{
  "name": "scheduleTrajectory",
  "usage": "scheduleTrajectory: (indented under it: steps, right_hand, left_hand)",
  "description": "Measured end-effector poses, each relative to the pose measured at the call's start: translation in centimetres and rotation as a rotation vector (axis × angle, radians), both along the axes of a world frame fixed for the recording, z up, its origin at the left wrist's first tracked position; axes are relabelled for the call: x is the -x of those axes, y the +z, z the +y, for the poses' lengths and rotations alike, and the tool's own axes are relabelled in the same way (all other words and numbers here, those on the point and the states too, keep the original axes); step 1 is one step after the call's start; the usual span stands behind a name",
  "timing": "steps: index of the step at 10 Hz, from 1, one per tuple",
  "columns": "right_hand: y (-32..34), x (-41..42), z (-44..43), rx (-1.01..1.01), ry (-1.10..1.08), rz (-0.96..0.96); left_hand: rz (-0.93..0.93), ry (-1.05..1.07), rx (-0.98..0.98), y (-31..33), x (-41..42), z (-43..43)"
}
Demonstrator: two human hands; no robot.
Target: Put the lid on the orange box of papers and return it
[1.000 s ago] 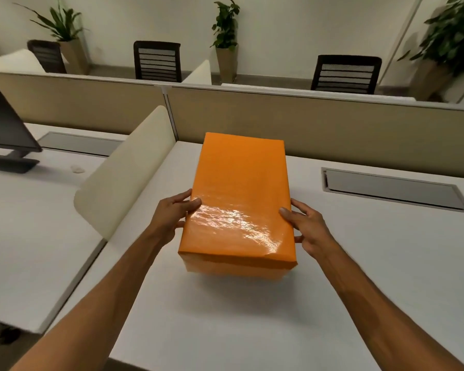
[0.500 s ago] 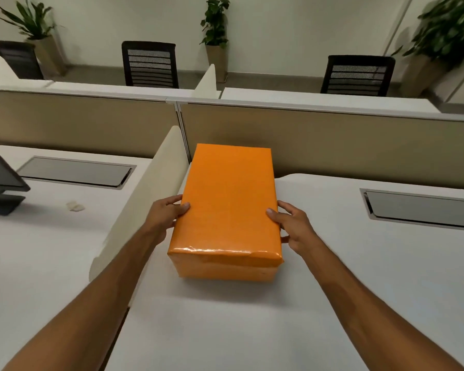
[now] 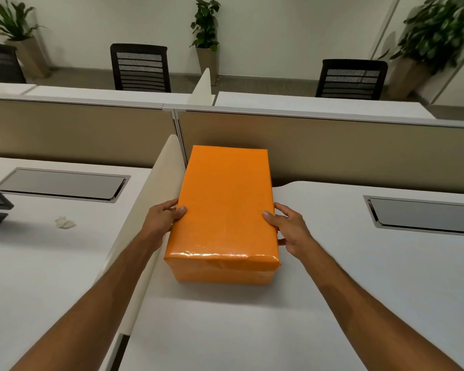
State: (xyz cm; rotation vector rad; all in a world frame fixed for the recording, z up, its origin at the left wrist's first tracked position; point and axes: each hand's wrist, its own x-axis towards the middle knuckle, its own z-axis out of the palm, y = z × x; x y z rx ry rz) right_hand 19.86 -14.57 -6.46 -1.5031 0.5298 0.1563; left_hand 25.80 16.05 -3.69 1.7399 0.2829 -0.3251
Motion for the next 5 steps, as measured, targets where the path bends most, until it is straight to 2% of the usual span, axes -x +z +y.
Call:
scheduleTrajectory:
  steps: [1, 3, 5]
  right_hand:
    - [0.2, 0.2, 0.0, 0.075, 0.031, -0.021]
    - [1.0, 1.0, -0.3, 0.179, 0.030, -0.017]
    - [2.6, 3.7, -2.1, 0.361, 0.022, -0.061]
  left_hand:
    - [-0.027, -0.017, -0.060, 0.4, 0.4, -0.3]
    - [-0.142, -0.056, -0.390, 1.4, 2.2, -1.3]
    - [-0.375, -0.174, -0.661, 2.5, 5.4, -4.1]
